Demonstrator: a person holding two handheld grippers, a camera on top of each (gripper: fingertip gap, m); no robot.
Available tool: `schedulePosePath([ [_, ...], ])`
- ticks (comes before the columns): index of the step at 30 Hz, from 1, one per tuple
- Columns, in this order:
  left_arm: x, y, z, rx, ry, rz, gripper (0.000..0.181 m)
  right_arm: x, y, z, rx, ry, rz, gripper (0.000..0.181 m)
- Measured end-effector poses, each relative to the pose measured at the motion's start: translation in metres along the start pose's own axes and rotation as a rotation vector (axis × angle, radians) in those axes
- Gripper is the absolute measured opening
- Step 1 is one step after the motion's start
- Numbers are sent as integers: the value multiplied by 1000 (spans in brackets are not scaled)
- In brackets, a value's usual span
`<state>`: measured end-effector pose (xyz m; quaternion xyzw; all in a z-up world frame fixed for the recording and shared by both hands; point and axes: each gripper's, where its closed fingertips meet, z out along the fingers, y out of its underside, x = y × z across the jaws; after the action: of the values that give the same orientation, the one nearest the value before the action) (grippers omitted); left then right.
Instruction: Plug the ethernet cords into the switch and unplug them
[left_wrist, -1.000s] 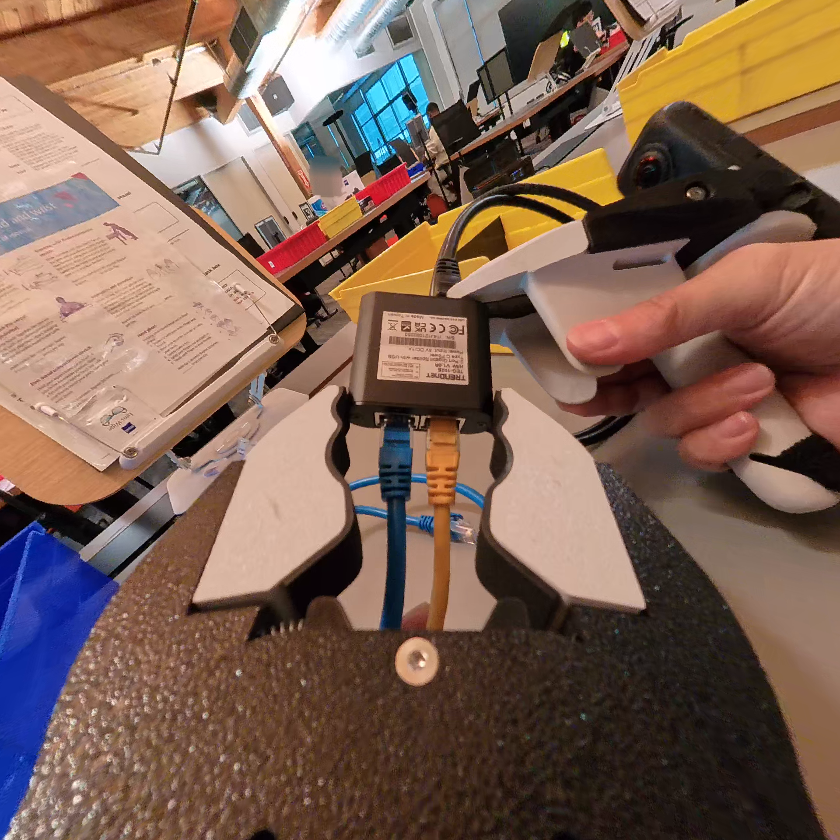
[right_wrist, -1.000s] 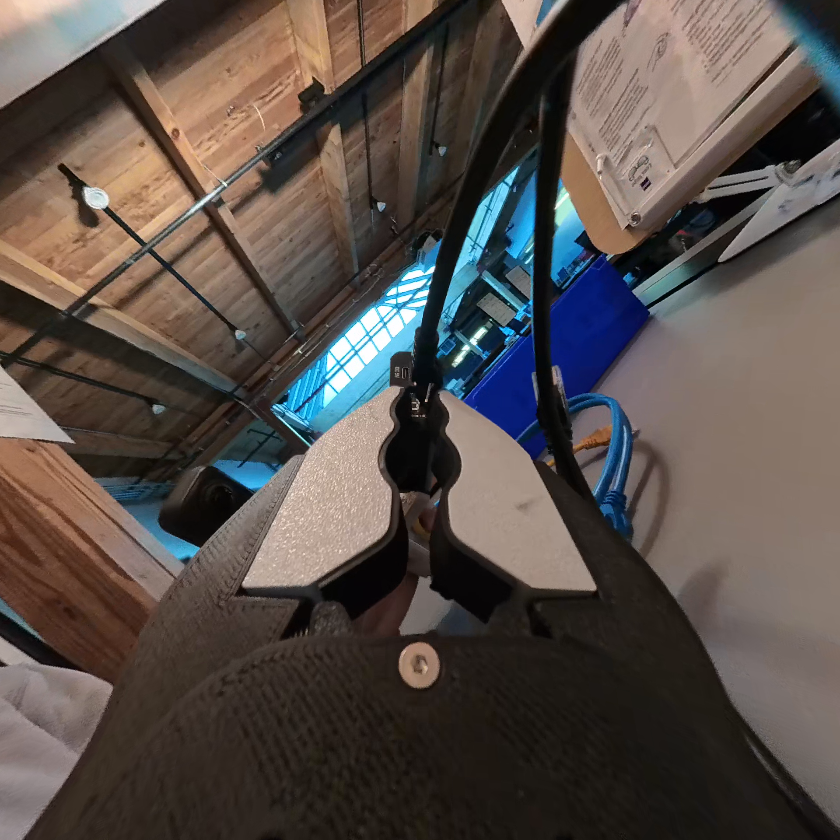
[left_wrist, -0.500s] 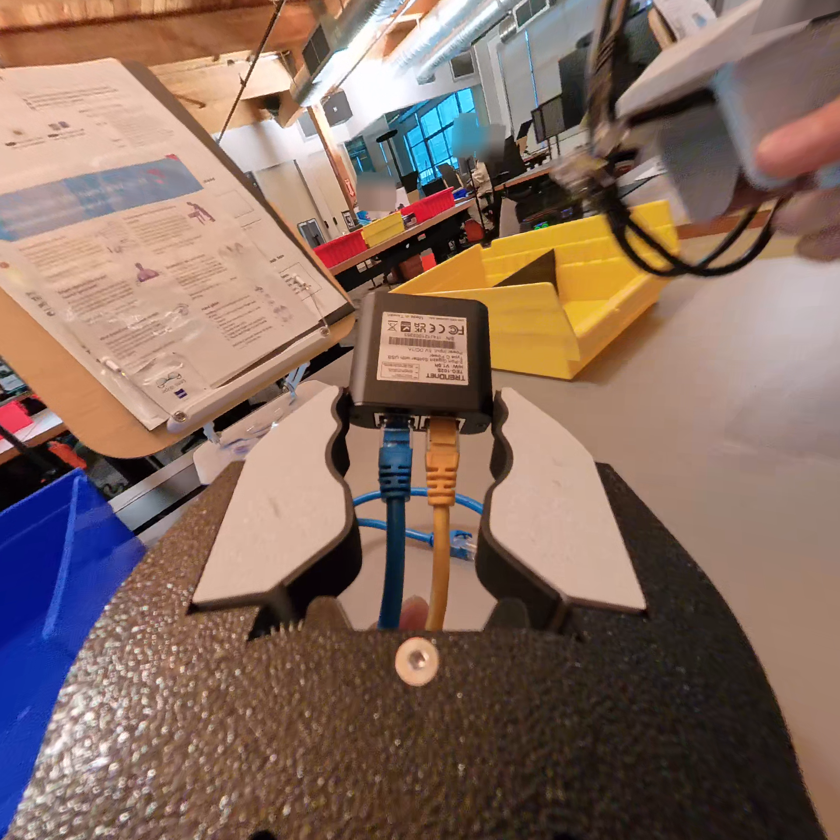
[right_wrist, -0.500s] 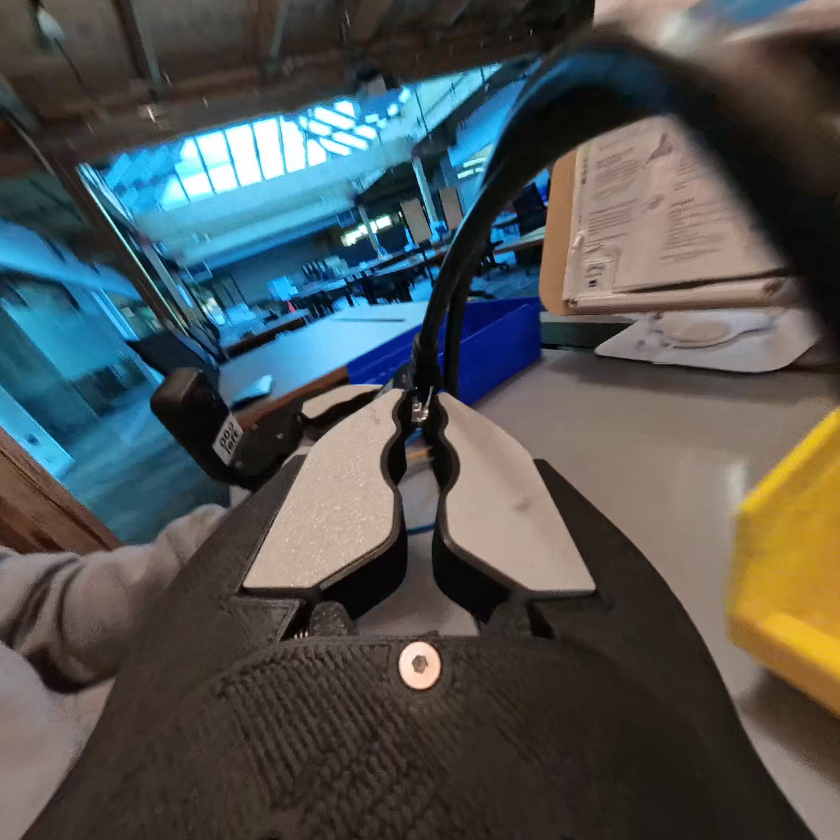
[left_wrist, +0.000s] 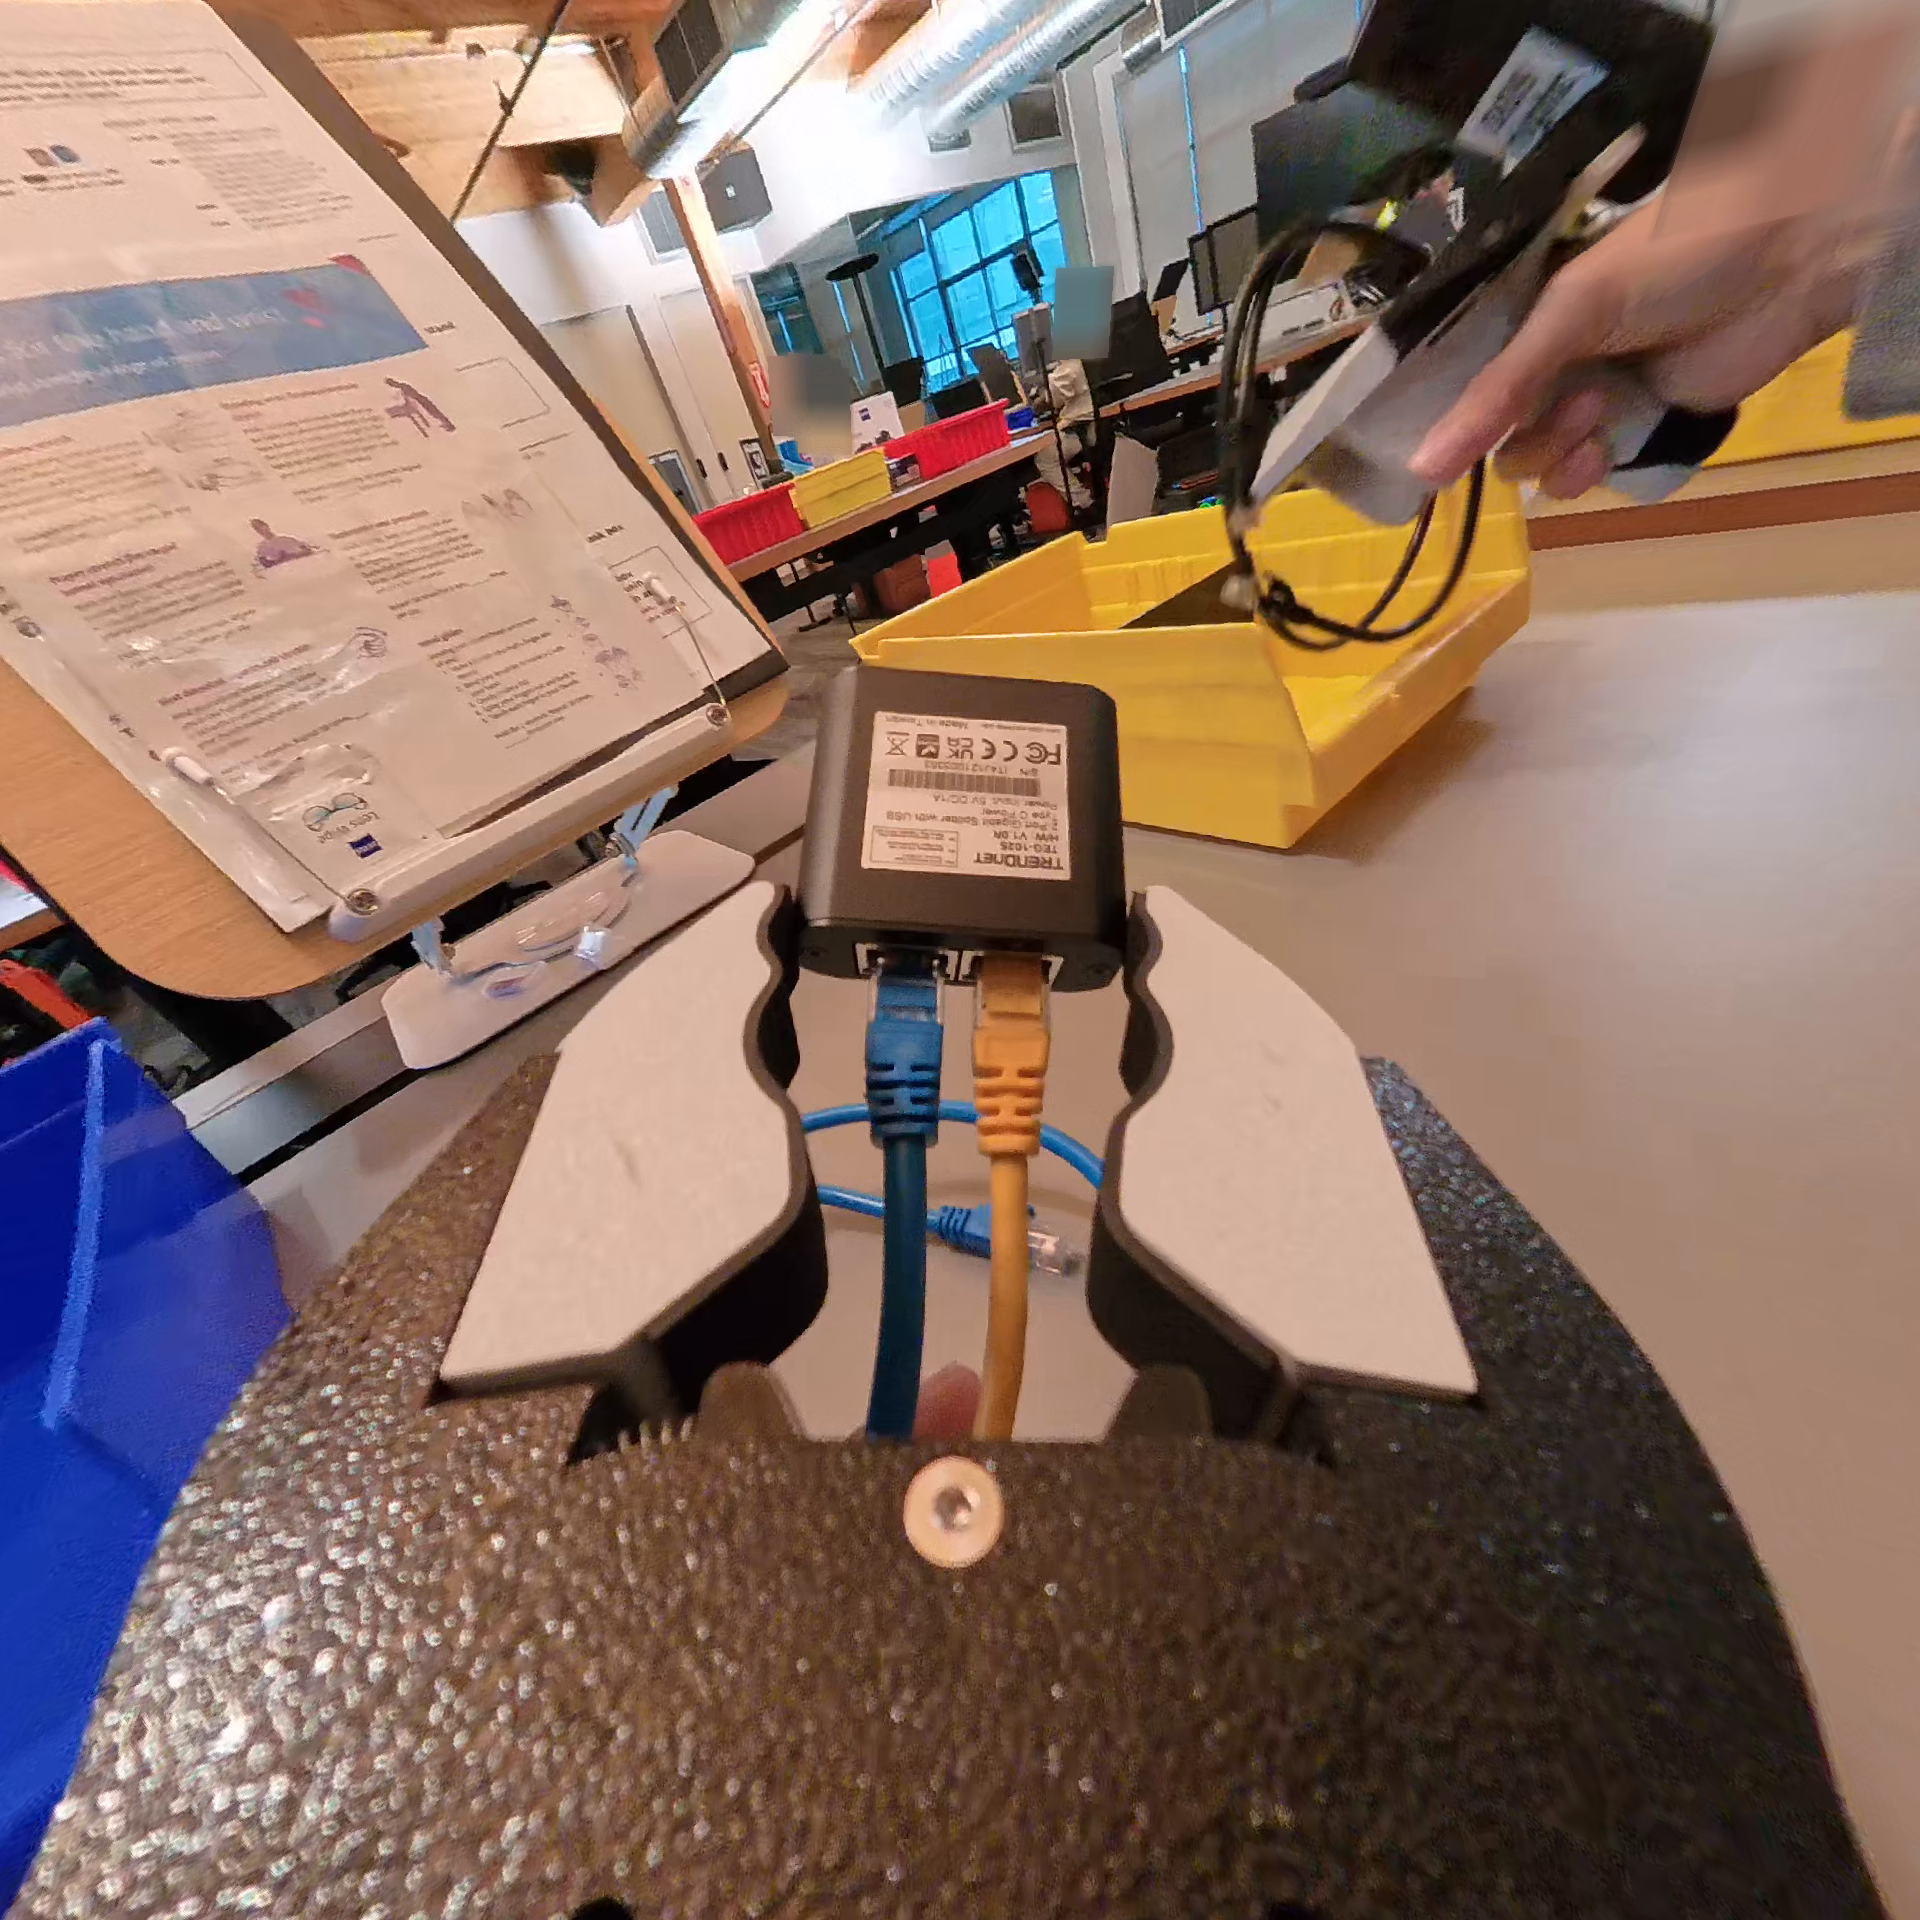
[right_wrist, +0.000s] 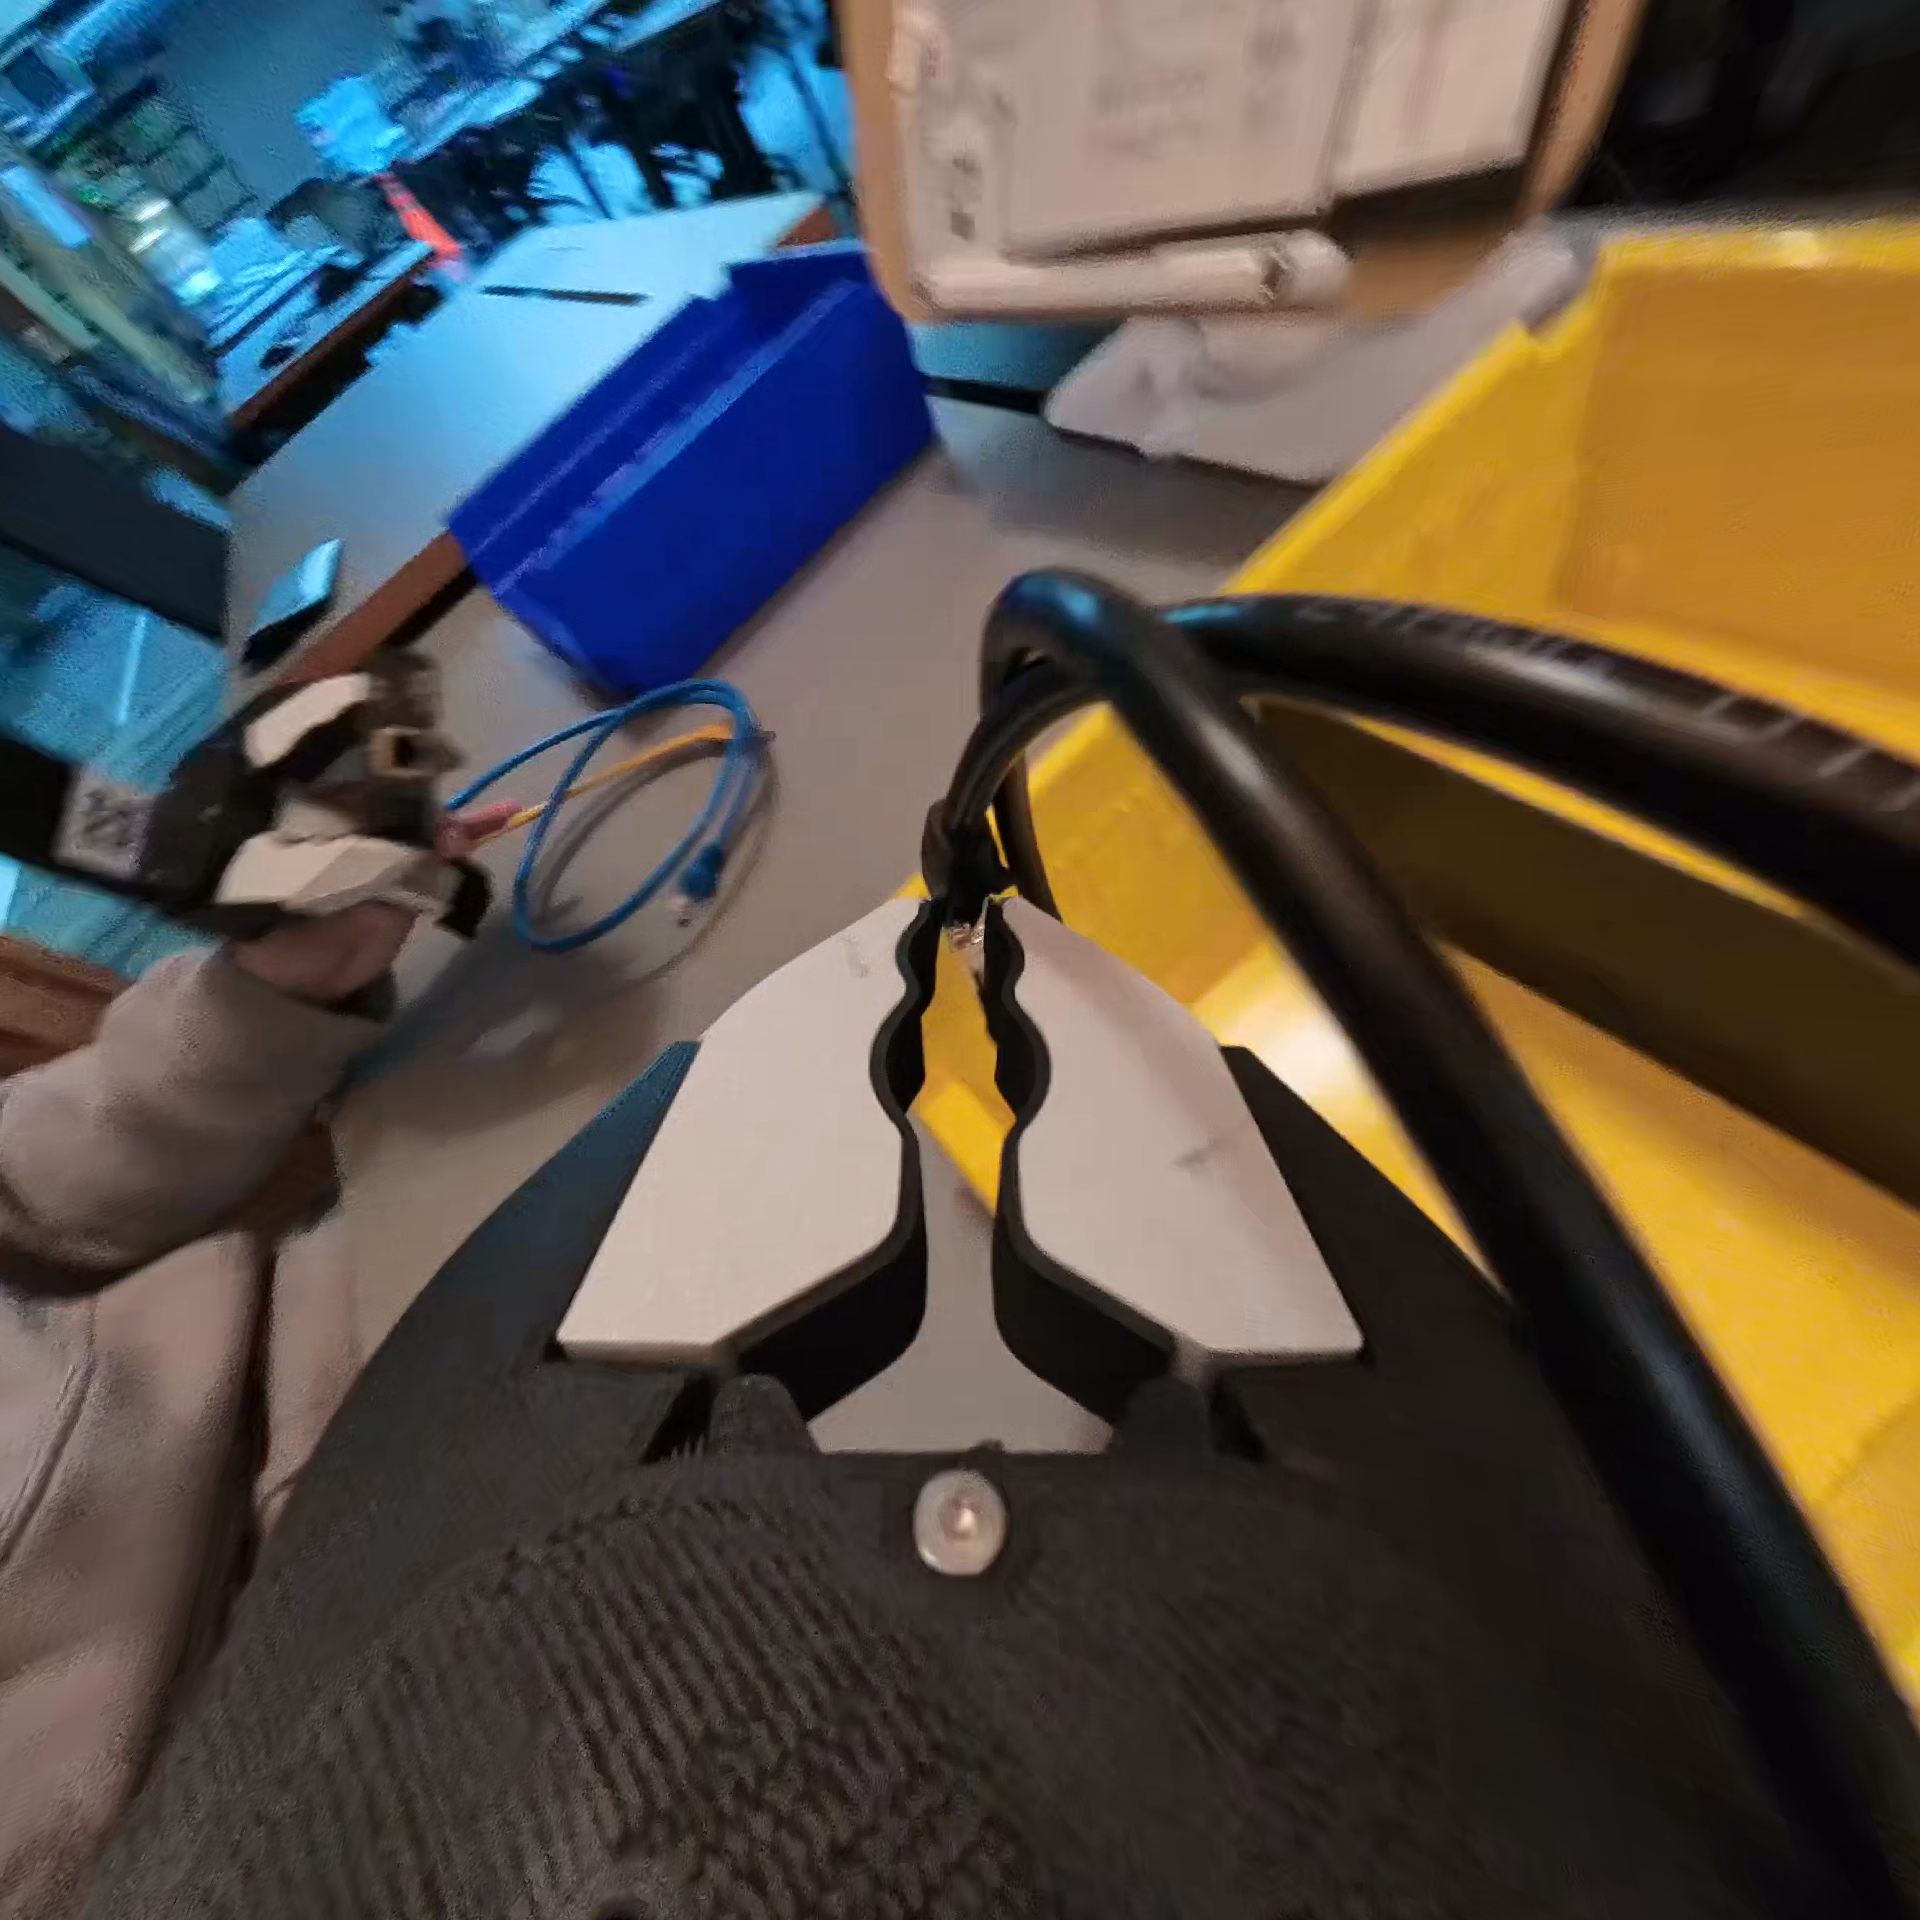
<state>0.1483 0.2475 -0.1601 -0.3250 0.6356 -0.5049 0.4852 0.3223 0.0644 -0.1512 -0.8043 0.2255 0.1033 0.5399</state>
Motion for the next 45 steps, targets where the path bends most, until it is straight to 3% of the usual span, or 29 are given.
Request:
schedulePosePath([
  [3,4,6,1,-36,46,-25,59,37,32,13,-116,148,89,14],
  [5,6,9,1,-71,79,-27,59,34,49,20,-167,117,202,41],
  [7,6,11,1,-95,99,-36,59,27,57,19,-174,117,236,47],
  [9,5,13,0,-113,109,-62,59,22,61,9,-190,160,227,72],
  [12,4,14,0,-139,119,-101,59,14,56,-12,-156,354,106,71],
  [14,5,10,1,-136,119,-116,59,-15,46,-9,-50,417,0,70],
  [17,15,-1,3,-104,141,-108,59,-111,42,42,164,94,3,69],
  [19,23,-6,4,-92,149,-71,59,-161,44,75,262,-128,119,67],
  [24,38,-10,4,-95,168,55,60,-209,53,127,270,-417,345,60],
  [25,39,-11,5,-91,167,72,60,-214,55,131,268,-435,333,39],
  [26,38,-13,5,-84,155,88,60,-217,52,130,290,-450,303,25],
  [29,42,-18,2,-60,208,50,59,-219,50,125,281,-453,268,24],
  [31,51,-20,-3,-73,320,-20,61,-216,53,118,219,-467,237,24],
  [34,63,-10,-22,-237,508,-173,69,-209,49,99,189,-471,186,24],
  [36,65,-3,-40,-359,596,-234,71,-208,59,90,76,-472,100,24],
  [38,48,-16,-44,-300,533,-225,67,-218,80,81,-112,-512,-32,24],
  [40,42,-37,-44,-199,510,-302,67,-232,85,74,-195,-572,-128,24],
  [43,59,-48,-49,-203,666,-501,63,-246,90,73,-324,-634,-202,24],
  [45,68,-46,-48,-235,710,-539,58,-250,92,80,-383,-629,-249,24],
])
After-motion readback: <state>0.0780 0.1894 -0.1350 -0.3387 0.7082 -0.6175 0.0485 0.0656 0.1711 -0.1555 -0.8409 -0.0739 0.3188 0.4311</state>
